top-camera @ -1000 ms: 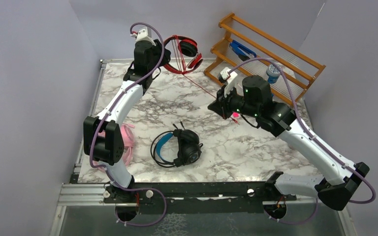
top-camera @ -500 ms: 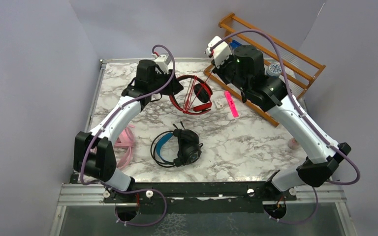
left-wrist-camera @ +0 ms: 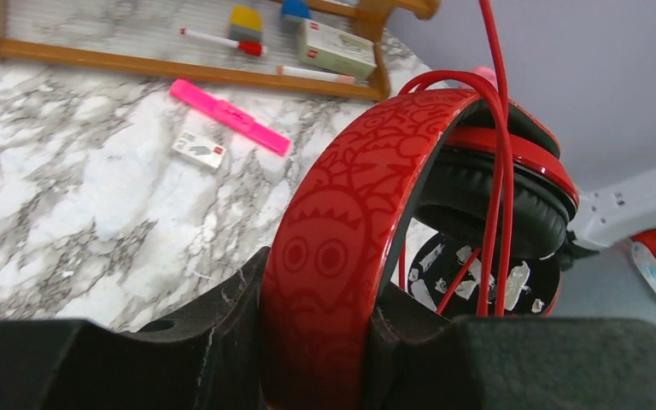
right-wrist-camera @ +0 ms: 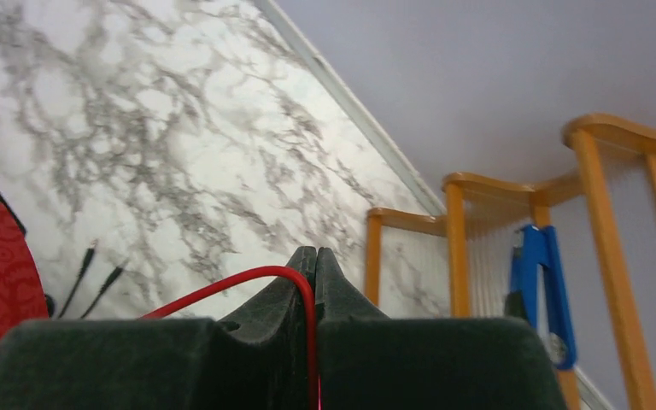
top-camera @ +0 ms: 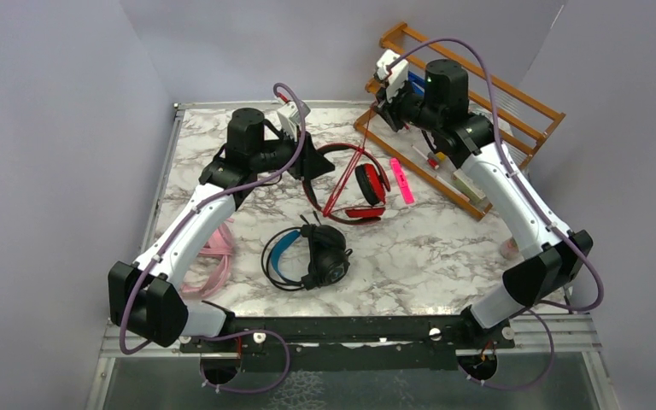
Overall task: Wrap the headphones
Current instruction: Wrap the headphones cable around the headphones.
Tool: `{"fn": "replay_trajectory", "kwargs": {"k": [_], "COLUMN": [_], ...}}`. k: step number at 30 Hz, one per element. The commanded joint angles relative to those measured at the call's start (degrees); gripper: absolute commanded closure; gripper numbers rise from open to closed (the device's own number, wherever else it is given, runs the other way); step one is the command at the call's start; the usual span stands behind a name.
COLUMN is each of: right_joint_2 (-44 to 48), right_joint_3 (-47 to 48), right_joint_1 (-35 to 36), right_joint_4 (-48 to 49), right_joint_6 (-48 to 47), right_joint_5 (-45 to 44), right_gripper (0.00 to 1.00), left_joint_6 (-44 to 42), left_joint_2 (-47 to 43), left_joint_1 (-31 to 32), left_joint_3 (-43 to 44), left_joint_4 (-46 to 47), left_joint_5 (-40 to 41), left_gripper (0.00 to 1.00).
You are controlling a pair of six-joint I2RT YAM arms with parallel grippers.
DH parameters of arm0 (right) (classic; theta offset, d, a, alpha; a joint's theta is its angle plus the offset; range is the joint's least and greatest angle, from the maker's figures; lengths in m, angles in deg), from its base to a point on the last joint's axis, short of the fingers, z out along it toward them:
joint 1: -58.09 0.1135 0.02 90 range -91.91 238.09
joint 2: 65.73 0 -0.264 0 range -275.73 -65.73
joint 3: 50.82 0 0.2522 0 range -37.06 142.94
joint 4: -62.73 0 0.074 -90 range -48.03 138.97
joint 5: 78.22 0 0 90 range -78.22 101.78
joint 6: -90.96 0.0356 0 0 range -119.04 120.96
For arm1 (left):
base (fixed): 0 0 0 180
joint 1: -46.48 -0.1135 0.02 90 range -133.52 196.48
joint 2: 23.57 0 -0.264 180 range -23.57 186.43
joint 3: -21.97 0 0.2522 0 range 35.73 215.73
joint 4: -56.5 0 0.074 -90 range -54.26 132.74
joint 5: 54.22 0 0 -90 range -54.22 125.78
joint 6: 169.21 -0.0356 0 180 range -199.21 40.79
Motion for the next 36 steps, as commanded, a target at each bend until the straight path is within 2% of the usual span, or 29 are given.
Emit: {"fn": "replay_trajectory", "kwargs": {"k": [1,4,9,12,19,29,36], "right_joint_2": [-1.1,-1.0,1.3,1.9,4.3,6.4,6.4], "right_joint_3": [-4.0,-9.7,-20.9,-25.8,-35.7,-41.2,-42.7], "right_joint_1": [-1.3,-1.7,-1.8,-1.8,-1.8,-1.8,-1.8], "right_joint_4": [8.0,11.2,22.1,28.6,47.5,63.9,70.7], "right_joint_6": [3.9,9.3,24.7,36.0,59.1,73.7,77.2], "right_joint_5": [17.6,23.3,31.1,36.0,40.2,36.8,34.4], "right_gripper": [0.94,0.94,0.91,0.90,0.88,0.85,0.82], "left_joint_6": [0.4,3.9,13.4,19.1,24.9,30.9,35.9], "left_joint_2": [-2.0,-2.9,-3.5,-4.0,-3.4,-3.6,-2.7], "left_joint_1": [0.6,0.6,0.6,0.6,0.6,0.6,0.6], "left_joint_3": [2.7,2.7,1.8,0.9,2.8,2.0,1.5], "left_joint_4": [1.4,6.5,19.2,27.2,33.3,39.2,43.7], "left_joint_5": [-10.7,-11.7,-13.8,-11.7,-0.3,13.7,18.4], "left_gripper": [1.00,1.00,1.00,1.00,1.00,1.00,1.00]}}
